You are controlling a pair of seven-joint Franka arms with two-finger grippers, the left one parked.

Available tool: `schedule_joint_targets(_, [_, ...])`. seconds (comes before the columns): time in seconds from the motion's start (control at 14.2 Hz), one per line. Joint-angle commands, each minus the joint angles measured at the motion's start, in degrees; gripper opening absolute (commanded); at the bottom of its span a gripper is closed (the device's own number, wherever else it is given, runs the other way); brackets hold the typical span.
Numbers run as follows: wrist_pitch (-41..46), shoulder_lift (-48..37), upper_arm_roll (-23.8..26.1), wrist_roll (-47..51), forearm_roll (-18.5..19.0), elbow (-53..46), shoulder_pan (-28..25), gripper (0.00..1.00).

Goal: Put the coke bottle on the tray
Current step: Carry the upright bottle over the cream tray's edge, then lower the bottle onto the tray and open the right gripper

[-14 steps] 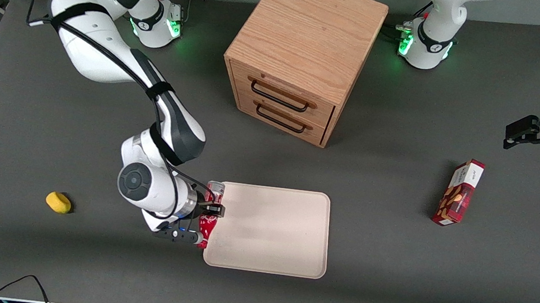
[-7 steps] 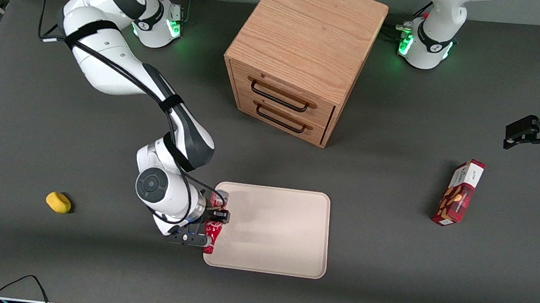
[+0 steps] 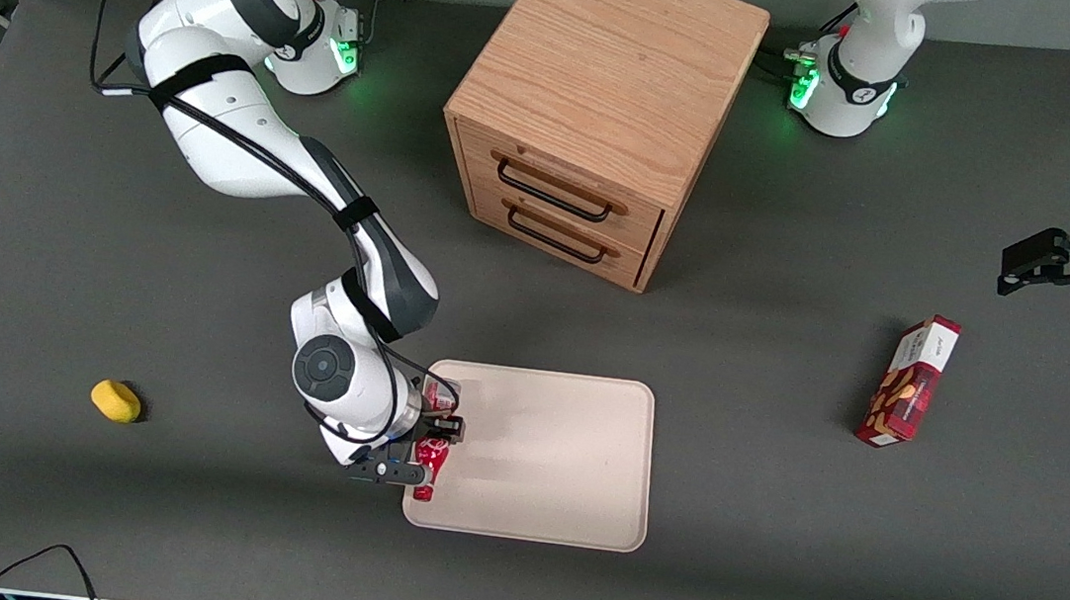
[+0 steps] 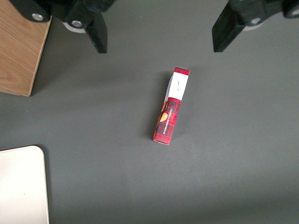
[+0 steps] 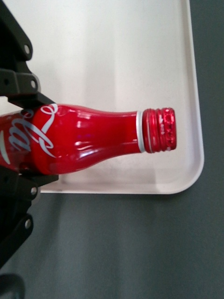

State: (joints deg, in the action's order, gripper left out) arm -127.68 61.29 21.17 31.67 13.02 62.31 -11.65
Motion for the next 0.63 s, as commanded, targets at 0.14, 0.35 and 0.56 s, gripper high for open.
schedule_joint_targets(0.14, [-2.39,1.29,-0.52,2.17,2.36,-0.62,-0.74,1.0])
schedule_joint_targets(0.35, [-3.19,1.29,-0.52,2.26,3.42,0.35,-0.74,1.0])
schedule_joint_targets(0.56, [-3.19,1.29,-0.78,2.26,3.51,0.35,-0.74,1.0])
